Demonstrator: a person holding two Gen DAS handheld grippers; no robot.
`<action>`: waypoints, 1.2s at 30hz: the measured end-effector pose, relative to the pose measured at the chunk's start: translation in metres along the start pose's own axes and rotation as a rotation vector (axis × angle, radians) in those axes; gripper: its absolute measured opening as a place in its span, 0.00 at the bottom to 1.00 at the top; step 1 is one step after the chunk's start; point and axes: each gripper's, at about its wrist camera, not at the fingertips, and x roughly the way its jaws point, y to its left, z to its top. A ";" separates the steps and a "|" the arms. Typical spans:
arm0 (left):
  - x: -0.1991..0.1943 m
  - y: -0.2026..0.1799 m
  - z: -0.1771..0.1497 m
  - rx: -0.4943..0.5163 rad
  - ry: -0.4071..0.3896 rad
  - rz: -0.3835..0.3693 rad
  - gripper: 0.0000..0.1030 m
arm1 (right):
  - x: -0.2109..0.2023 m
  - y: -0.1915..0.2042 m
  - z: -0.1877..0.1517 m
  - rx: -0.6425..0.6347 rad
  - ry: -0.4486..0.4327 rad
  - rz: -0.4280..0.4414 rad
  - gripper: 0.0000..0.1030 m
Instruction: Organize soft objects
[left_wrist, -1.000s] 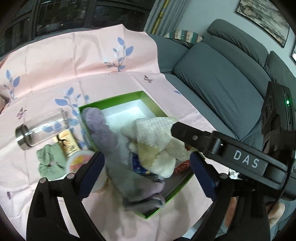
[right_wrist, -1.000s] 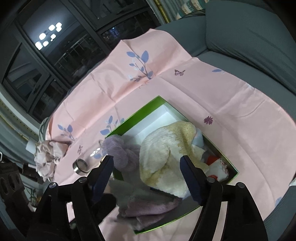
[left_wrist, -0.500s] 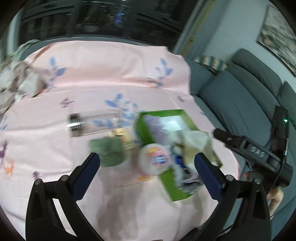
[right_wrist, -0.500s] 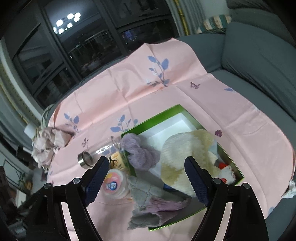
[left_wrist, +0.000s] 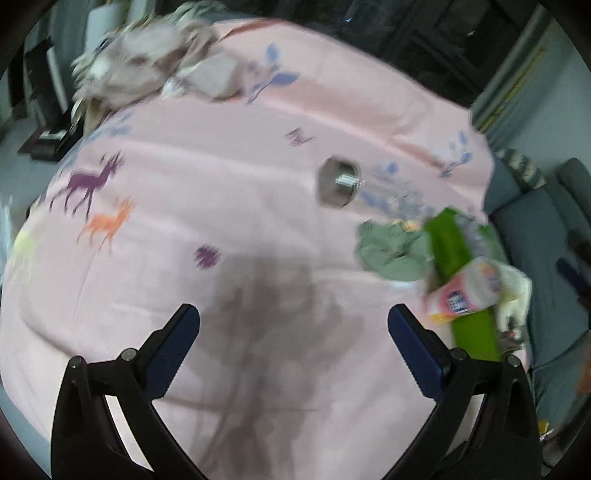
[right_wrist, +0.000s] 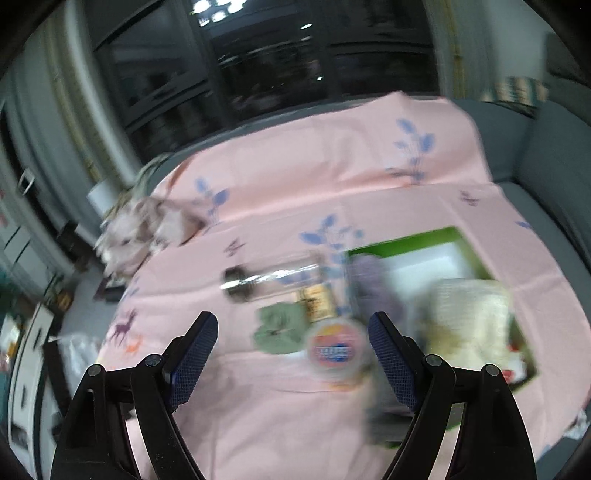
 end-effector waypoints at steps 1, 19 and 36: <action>0.004 0.003 -0.001 0.000 0.005 0.035 0.99 | 0.009 0.012 0.000 -0.022 0.023 0.002 0.82; 0.004 0.025 0.000 -0.045 0.013 0.053 0.99 | 0.242 0.061 -0.019 -0.067 0.413 -0.369 0.56; 0.001 0.025 0.000 -0.029 -0.011 0.076 0.98 | 0.189 0.096 -0.068 -0.102 0.549 0.166 0.11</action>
